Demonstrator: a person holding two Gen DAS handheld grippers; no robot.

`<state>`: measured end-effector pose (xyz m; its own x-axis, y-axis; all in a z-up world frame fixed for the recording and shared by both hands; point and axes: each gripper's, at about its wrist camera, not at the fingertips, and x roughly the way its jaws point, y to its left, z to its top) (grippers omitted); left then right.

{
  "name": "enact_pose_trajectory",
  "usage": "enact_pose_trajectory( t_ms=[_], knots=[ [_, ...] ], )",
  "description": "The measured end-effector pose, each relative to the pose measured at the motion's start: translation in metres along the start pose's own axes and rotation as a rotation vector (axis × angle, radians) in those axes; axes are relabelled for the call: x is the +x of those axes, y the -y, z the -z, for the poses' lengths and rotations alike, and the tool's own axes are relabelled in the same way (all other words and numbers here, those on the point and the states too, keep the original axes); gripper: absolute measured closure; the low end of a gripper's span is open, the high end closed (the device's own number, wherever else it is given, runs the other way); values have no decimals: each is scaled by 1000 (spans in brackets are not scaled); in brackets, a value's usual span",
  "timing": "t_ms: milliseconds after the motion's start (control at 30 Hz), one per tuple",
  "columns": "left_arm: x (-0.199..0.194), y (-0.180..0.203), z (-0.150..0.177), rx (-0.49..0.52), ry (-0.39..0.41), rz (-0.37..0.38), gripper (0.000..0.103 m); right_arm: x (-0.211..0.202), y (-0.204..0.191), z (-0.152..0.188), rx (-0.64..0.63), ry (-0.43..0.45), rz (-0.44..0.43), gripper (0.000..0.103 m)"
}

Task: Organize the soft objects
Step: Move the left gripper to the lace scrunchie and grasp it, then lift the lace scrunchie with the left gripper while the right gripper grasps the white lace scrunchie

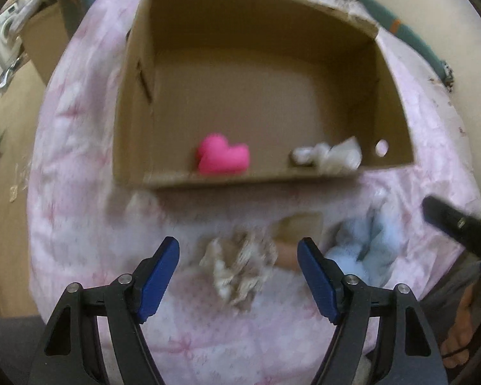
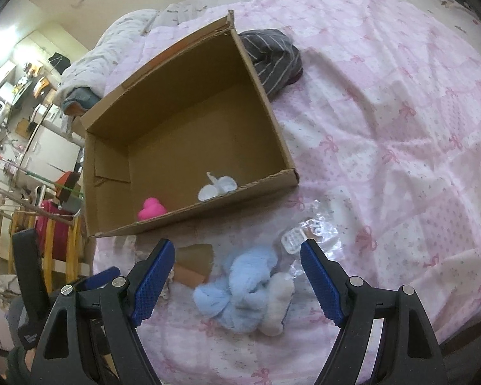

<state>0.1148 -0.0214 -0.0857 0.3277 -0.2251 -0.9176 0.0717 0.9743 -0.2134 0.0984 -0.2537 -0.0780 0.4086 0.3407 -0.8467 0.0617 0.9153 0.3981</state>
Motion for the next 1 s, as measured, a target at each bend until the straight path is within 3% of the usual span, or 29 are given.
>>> enact_pose_trajectory(
  t_ms=[100, 133, 167, 233, 333, 600, 700, 900, 1000],
  knots=[
    [9, 6, -9, 30, -31, 8, 32, 2, 1, -1, 5, -6, 3, 17],
    [17, 7, -11, 46, -57, -6, 38, 2, 1, -1, 6, -8, 4, 17],
    [25, 9, -11, 62, -85, -7, 61, 3, 1, -1, 5, -10, 5, 17],
    [36, 12, -11, 69, -118, -9, 82, 3, 1, -1, 1, -11, 11, 17],
    [36, 17, -8, 94, -114, -18, 96, 3, 1, -1, 4, -12, 20, 17],
    [-29, 11, -9, 38, 22, 123, 96, 4, 3, -1, 10, -15, 27, 17],
    [-49, -1, -6, -10, 48, 127, 96, 5, 0, 0, -2, -18, 20, 17],
    [-78, -45, -5, -110, 93, 16, 96, 9, -17, 6, -47, -51, -68, 17],
    [-81, -67, -1, -132, 101, -28, 96, 25, -41, 15, -140, -129, -130, 17]
  ],
)
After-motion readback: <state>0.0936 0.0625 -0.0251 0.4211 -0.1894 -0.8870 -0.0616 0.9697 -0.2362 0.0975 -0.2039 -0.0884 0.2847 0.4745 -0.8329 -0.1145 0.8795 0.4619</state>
